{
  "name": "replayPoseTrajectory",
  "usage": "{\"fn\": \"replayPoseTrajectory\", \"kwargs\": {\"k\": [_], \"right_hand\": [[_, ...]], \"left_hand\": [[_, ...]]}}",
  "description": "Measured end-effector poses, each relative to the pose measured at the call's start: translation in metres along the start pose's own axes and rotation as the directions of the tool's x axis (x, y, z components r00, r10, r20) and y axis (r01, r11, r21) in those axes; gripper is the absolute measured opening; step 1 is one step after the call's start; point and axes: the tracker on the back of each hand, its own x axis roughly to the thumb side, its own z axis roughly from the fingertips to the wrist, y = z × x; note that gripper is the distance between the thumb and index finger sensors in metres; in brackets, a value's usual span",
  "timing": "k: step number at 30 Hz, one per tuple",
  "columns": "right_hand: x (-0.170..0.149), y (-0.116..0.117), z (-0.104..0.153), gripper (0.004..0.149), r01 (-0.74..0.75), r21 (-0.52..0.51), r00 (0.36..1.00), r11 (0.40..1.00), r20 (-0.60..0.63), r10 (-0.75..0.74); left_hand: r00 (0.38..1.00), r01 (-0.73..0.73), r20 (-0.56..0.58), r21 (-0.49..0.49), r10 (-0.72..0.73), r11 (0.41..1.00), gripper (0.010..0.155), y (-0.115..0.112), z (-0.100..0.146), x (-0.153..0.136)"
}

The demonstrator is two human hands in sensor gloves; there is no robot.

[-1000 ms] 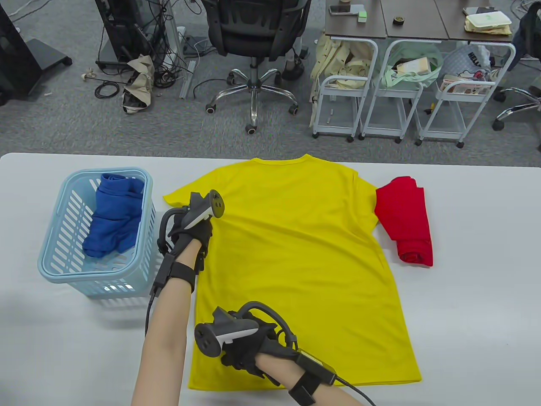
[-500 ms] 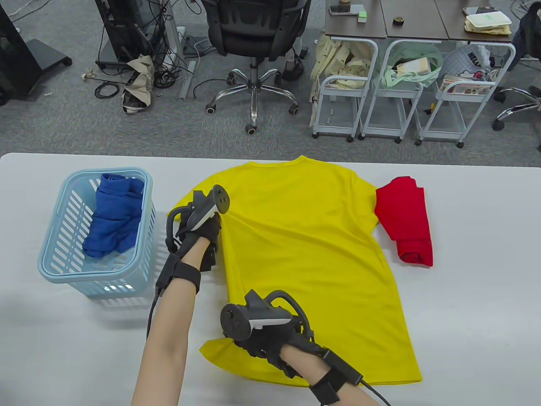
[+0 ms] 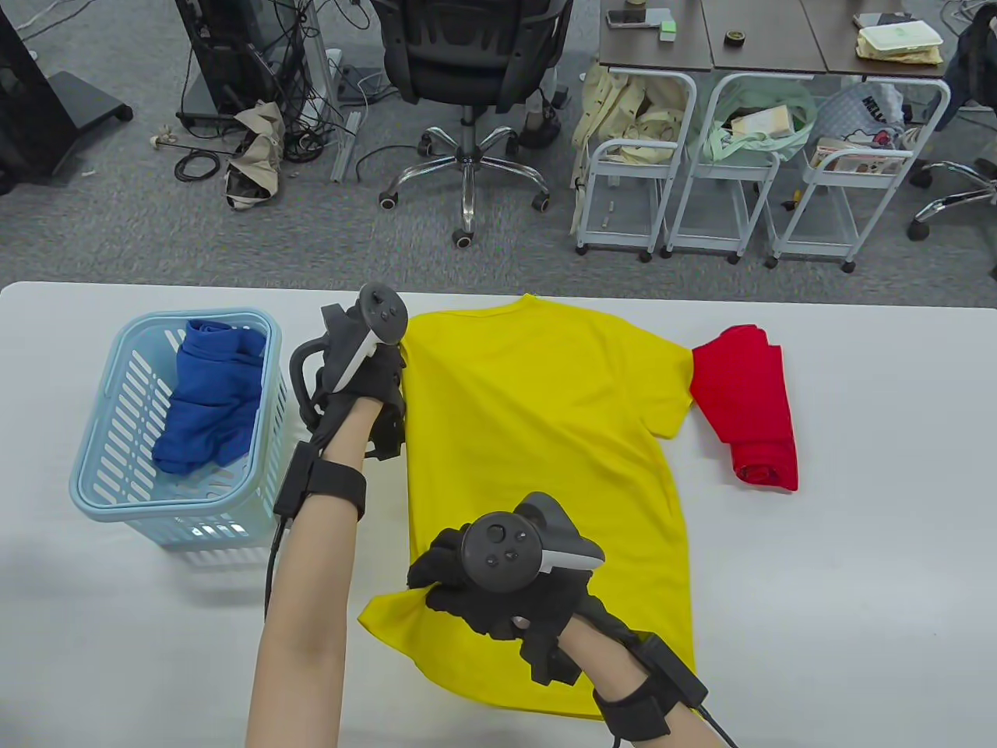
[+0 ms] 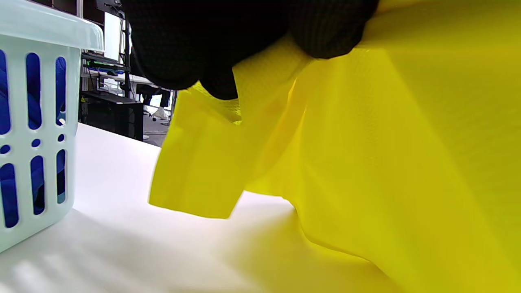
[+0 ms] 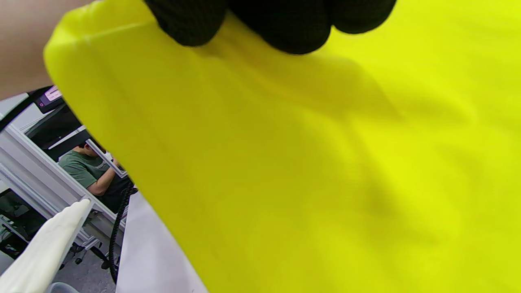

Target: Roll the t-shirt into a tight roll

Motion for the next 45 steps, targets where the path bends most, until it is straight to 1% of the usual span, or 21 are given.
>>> {"fn": "replayPoseTrajectory", "kwargs": {"k": [3, 6, 11, 13, 15, 17, 18, 21, 22, 24, 26, 28, 31, 33, 35, 36, 37, 38, 40, 43, 45], "right_hand": [[-0.011, 0.001, 0.013, 0.037, 0.051, 0.001, 0.999, 0.999, -0.005, -0.051], [-0.034, -0.004, 0.041, 0.037, 0.134, -0.013, 0.991, 0.991, -0.024, -0.134], [-0.077, -0.012, 0.102, 0.036, 0.158, -0.019, 0.977, 0.987, -0.141, -0.159], [-0.101, -0.015, 0.135, 0.037, 0.189, 0.006, 0.950, 0.982, -0.254, -0.181], [-0.124, -0.019, 0.166, 0.043, 0.181, 0.030, 0.903, 0.983, -0.401, -0.154], [-0.148, -0.025, 0.198, 0.050, 0.136, -0.021, 0.835, 0.990, -0.535, -0.126], [-0.158, -0.027, 0.211, 0.051, 0.149, -0.048, 0.795, 0.988, -0.589, -0.149], [-0.173, -0.028, 0.225, 0.052, 0.185, -0.129, 0.739, 0.974, -0.636, -0.224], [-0.176, -0.026, 0.222, 0.053, 0.194, -0.144, 0.728, 0.970, -0.642, -0.241], [-0.178, -0.020, 0.210, 0.054, 0.191, -0.115, 0.727, 0.975, -0.651, -0.219], [-0.176, -0.012, 0.192, 0.058, 0.174, -0.056, 0.734, 0.983, -0.658, -0.167], [-0.175, -0.004, 0.172, 0.063, 0.151, 0.008, 0.743, 0.989, -0.660, -0.108], [-0.173, 0.012, 0.140, 0.072, 0.089, 0.138, 0.757, 0.986, -0.653, 0.024], [-0.173, 0.024, 0.123, 0.076, 0.032, 0.221, 0.761, 0.975, -0.637, 0.119], [-0.173, 0.039, 0.113, 0.078, -0.030, 0.307, 0.758, 0.951, -0.613, 0.221], [-0.172, 0.041, 0.113, 0.080, -0.046, 0.324, 0.743, 0.945, -0.621, 0.250], [-0.168, 0.040, 0.117, 0.081, -0.063, 0.329, 0.746, 0.942, -0.611, 0.263], [-0.165, 0.038, 0.121, 0.081, -0.079, 0.328, 0.732, 0.941, -0.622, 0.279], [-0.154, 0.028, 0.135, 0.077, -0.160, 0.365, 0.661, 0.917, -0.650, 0.374], [-0.148, 0.016, 0.144, 0.063, -0.174, 0.286, 0.640, 0.942, -0.694, 0.329], [-0.149, 0.014, 0.142, 0.066, -0.169, 0.253, 0.652, 0.953, -0.696, 0.301]], "left_hand": [[1.000, 0.016, 0.027, -0.001, -0.016, 1.000, 0.043, -0.007, 0.003, 0.014], [0.995, -0.008, 0.097, -0.019, 0.010, 1.000, 0.042, -0.020, 0.007, 0.055], [0.958, 0.076, 0.279, -0.039, -0.062, 0.996, 0.043, -0.053, 0.017, 0.155], [0.935, 0.115, 0.343, -0.047, -0.092, 0.992, 0.046, -0.074, 0.025, 0.195], [0.903, 0.158, 0.416, -0.096, -0.105, 0.983, 0.060, -0.095, 0.032, 0.223], [0.869, 0.211, 0.484, -0.174, -0.103, 0.962, 0.066, -0.114, 0.039, 0.239], [0.865, 0.222, 0.491, -0.181, -0.108, 0.958, 0.066, -0.122, 0.042, 0.242], [0.852, 0.255, 0.509, -0.196, -0.124, 0.947, 0.067, -0.134, 0.049, 0.235], [0.850, 0.273, 0.510, -0.211, -0.133, 0.939, 0.068, -0.138, 0.052, 0.227], [0.846, 0.310, 0.511, -0.234, -0.154, 0.921, 0.070, -0.141, 0.057, 0.209], [0.844, 0.347, 0.504, -0.251, -0.184, 0.904, 0.071, -0.143, 0.064, 0.186], [0.847, 0.373, 0.498, -0.306, -0.186, 0.876, 0.074, -0.147, 0.076, 0.162], [0.841, 0.405, 0.521, -0.431, -0.144, 0.806, 0.080, -0.163, 0.101, 0.128], [0.810, 0.460, 0.564, -0.438, -0.162, 0.772, 0.083, -0.174, 0.120, 0.114], [0.744, 0.583, 0.618, -0.414, -0.254, 0.699, 0.084, -0.187, 0.138, 0.101], [0.717, 0.624, 0.630, -0.390, -0.298, 0.677, 0.082, -0.190, 0.142, 0.097], [0.697, 0.639, 0.641, -0.351, -0.322, 0.685, 0.082, -0.190, 0.145, 0.091], [0.708, 0.617, 0.641, -0.356, -0.296, 0.702, 0.083, -0.189, 0.146, 0.087], [0.746, 0.573, 0.621, -0.417, -0.240, 0.705, 0.081, -0.186, 0.149, 0.074], [0.728, 0.598, 0.630, -0.392, -0.269, 0.699, 0.080, -0.186, 0.163, 0.061], [0.732, 0.593, 0.628, -0.397, -0.263, 0.701, 0.080, -0.186, 0.177, 0.053]]}}
